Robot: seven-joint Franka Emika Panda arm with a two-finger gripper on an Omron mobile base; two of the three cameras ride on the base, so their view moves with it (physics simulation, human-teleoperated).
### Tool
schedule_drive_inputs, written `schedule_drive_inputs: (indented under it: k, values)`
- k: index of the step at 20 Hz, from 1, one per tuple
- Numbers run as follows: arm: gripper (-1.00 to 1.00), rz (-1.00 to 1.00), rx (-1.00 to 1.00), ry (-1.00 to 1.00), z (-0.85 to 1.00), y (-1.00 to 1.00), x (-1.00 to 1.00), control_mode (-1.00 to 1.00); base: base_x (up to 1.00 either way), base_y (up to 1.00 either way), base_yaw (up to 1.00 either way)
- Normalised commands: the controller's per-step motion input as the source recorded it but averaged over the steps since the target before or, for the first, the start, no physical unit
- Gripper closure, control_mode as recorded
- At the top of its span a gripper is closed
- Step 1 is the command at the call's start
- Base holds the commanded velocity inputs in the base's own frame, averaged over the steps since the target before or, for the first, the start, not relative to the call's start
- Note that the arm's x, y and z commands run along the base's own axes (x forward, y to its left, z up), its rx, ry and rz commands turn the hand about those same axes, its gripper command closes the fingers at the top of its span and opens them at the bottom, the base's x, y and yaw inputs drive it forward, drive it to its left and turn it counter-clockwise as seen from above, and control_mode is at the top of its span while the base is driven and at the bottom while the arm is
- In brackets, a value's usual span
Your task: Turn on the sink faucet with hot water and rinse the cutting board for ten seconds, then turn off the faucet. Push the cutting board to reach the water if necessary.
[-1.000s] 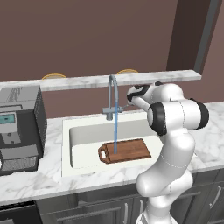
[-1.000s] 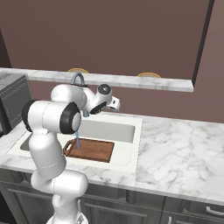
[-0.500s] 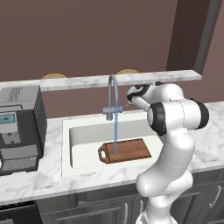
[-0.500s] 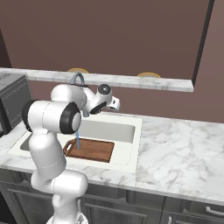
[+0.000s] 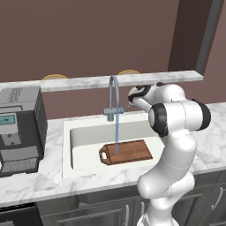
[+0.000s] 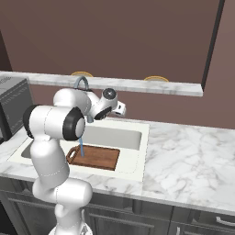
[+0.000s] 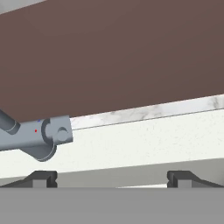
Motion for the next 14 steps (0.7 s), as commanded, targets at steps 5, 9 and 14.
schedule_drive_inputs:
  k: [5, 9, 14]
  values:
    - [-1.0, 0.0, 0.0, 0.0, 0.0, 0.0, 0.0, -1.0, 0.0, 0.0, 0.0]
    - [-1.0, 0.0, 0.0, 0.0, 0.0, 0.0, 0.0, -1.0, 0.0, 0.0, 0.0]
    - [-1.0, 0.0, 0.0, 0.0, 0.0, 0.0, 0.0, -1.0, 0.0, 0.0, 0.0]
